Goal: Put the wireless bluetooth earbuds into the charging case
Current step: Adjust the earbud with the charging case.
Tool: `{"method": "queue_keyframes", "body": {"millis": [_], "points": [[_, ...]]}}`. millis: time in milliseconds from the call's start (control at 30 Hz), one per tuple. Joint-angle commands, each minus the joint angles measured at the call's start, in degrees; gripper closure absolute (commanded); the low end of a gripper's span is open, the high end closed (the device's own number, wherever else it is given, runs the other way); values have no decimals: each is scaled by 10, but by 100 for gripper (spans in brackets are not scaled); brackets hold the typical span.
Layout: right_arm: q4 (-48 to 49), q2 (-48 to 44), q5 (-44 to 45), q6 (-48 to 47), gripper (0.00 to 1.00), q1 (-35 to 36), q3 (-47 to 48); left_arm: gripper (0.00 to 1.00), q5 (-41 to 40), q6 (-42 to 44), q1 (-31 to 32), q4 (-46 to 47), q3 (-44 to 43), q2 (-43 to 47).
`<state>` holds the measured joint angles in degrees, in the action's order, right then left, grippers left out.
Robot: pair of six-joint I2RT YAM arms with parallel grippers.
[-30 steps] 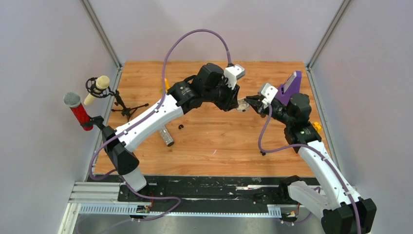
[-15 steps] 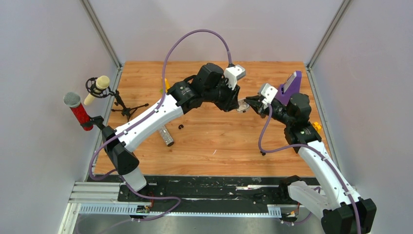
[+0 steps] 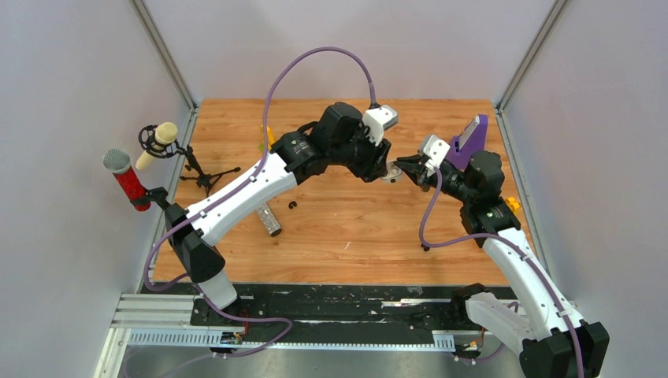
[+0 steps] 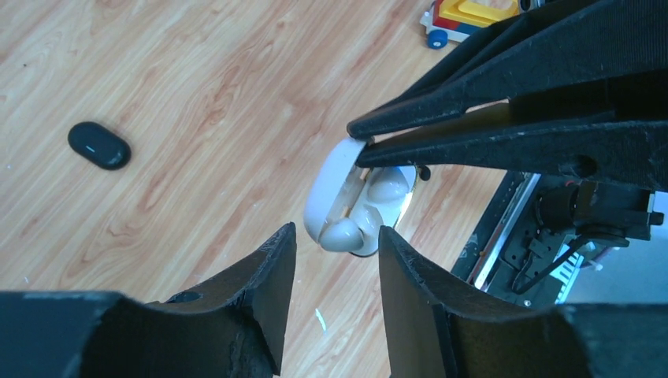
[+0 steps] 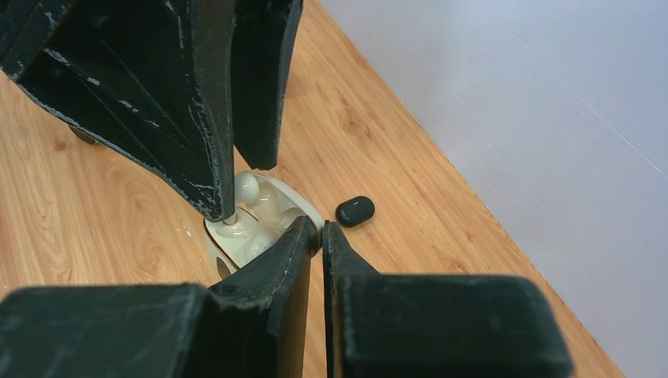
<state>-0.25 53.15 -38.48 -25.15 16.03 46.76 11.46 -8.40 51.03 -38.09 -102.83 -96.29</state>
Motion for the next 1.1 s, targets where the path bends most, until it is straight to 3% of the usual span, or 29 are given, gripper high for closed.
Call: {"method": "queue_keyframes", "body": {"millis": [0, 333, 467, 667, 1067], "points": [[15, -14, -26, 11, 100, -1, 17, 48, -4, 15, 3, 4, -33, 9], [21, -14, -13, 11, 100, -3, 15, 40, -27, 10, 3, -3, -50, 15], [29, -13, 8, 11, 100, -3, 13, 46, -20, 1, 3, -4, -40, 20], [29, -11, 8, 7, 100, -3, 12, 62, -25, -7, 3, -5, -24, 21], [31, -9, 10, 4, 100, -3, 9, 58, -17, -13, 3, -5, -2, 30]]}}
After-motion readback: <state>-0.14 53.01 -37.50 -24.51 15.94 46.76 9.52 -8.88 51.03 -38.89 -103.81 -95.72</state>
